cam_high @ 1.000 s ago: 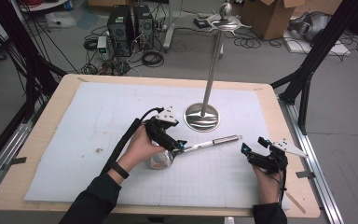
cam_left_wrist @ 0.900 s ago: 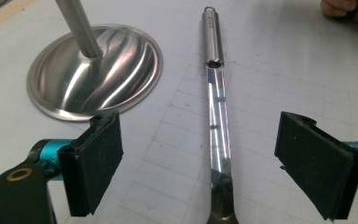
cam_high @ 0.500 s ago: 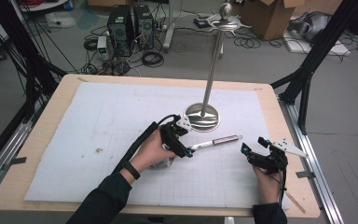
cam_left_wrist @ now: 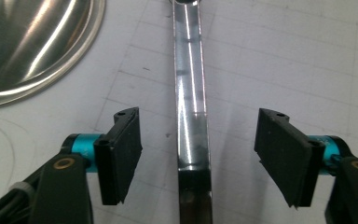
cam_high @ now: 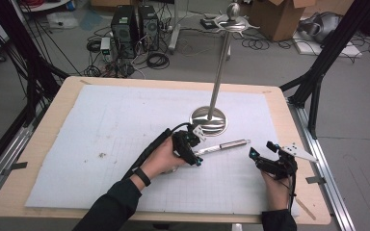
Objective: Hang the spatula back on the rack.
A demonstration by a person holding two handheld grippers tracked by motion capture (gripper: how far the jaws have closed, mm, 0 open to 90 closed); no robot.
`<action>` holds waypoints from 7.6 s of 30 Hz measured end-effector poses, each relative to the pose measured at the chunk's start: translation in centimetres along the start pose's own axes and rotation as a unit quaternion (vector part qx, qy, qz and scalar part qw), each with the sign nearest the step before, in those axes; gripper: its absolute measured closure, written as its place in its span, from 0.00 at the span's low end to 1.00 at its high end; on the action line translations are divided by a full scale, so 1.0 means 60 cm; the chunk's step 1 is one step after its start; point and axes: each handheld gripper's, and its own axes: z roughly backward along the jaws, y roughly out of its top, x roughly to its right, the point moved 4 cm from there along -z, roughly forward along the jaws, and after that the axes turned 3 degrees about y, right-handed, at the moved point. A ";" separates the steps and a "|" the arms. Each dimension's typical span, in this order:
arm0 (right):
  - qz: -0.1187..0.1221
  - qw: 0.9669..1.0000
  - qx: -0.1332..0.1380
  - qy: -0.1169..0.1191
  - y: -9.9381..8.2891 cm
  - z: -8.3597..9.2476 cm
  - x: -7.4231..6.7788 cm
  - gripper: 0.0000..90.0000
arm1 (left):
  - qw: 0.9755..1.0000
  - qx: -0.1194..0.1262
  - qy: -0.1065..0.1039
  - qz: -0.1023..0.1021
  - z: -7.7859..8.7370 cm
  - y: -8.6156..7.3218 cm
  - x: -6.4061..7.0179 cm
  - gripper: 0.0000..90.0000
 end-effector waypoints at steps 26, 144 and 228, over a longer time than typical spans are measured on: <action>-0.004 1.000 -0.001 0.000 0.000 0.000 0.000 0.18 | 0.998 -0.063 0.007 0.021 -0.008 0.011 0.000 0.76; -0.052 0.998 0.047 -0.010 0.001 0.019 0.017 0.18 | 0.862 0.466 0.186 0.075 0.317 -0.108 -0.036 0.83; -0.051 0.998 0.042 0.000 0.001 0.016 0.016 0.18 | 0.898 0.393 0.169 0.102 0.240 -0.038 -0.084 0.30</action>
